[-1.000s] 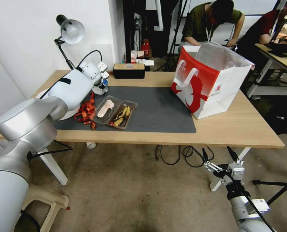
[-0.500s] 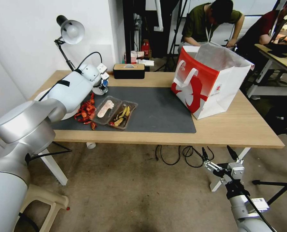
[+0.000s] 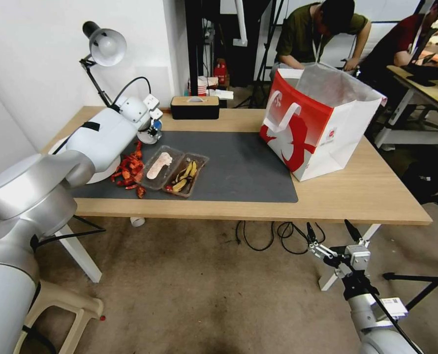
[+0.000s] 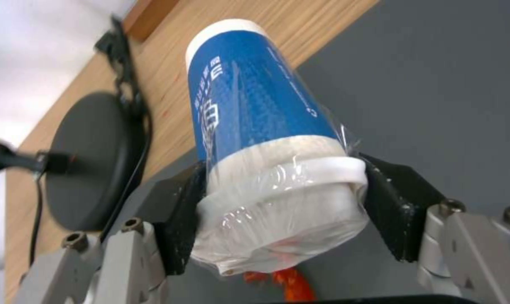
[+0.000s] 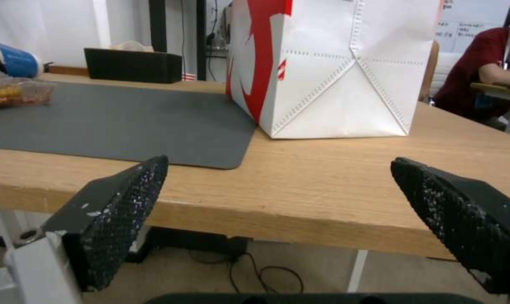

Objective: Pick up the trash from the table and place it into the takeout bag.

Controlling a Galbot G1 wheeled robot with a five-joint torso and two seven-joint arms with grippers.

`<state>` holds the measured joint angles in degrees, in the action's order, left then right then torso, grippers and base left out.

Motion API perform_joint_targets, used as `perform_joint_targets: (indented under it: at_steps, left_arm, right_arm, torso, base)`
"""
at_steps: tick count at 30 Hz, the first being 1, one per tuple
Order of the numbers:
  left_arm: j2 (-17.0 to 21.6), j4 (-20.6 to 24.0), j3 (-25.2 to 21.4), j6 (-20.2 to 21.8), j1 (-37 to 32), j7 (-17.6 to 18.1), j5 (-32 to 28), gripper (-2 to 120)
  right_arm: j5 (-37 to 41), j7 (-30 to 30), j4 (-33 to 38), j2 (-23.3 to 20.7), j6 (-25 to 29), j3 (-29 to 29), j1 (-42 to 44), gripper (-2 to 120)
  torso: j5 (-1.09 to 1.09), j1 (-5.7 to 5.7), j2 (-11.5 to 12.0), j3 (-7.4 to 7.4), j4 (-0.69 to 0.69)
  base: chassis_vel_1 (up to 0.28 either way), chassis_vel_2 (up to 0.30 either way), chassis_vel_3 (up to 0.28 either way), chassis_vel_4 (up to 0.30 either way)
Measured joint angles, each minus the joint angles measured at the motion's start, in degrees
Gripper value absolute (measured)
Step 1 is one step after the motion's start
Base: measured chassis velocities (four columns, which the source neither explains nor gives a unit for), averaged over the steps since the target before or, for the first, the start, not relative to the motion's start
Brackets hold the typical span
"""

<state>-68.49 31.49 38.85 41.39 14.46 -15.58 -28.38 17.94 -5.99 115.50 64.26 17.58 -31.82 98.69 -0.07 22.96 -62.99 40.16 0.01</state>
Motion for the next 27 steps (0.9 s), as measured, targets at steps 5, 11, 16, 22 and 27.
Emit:
perform_joint_targets:
  at_steps: [5, 11, 16, 22, 27]
  left_arm:
    - [0.79, 1.35, -0.65, 0.18, 0.72, 0.37, -0.78, 61]
    - [2.98, 7.44, -1.66, 0.07, 1.7, 1.21, -3.65, 61]
    - [5.92, 15.13, -3.56, -0.01, 2.07, 2.88, -7.28, 61]
    - [10.13, 29.59, -10.36, -0.23, 1.21, 7.92, -18.53, 61]
    - [11.37, 40.32, -15.22, -1.27, 0.65, 10.5, -26.59, 61]
  right_arm:
    - [0.01, -0.07, -0.26, -0.1, -0.28, 0.58, -0.67, 100]
    - [0.01, -0.11, -0.54, -0.27, -0.41, 0.85, -1.15, 100]
    - [0.03, -0.12, -0.85, -0.45, -0.44, 1.1, -1.6, 100]
    - [0.05, -0.13, -1.22, -0.45, -0.54, 1.55, -2.37, 100]
    - [-0.22, -0.18, -0.85, -0.15, -0.99, 2.35, -2.65, 100]
  torso:
    - [0.04, -0.01, 0.0, -0.03, 0.02]
    - [0.08, -0.03, -0.02, -0.04, -0.02]
    - [0.06, -0.04, -0.03, -0.05, 0.0]
    - [0.08, -0.05, -0.05, -0.06, -0.03]
    - [0.06, -0.05, -0.05, -0.06, 0.02]
  base:
    - [0.0, 0.0, 0.0, 0.0]
    - [0.0, 0.0, 0.0, 0.0]
    - [0.0, 0.0, 0.0, 0.0]
    - [0.0, 0.0, 0.0, 0.0]
    - [0.0, 0.0, 0.0, 0.0]
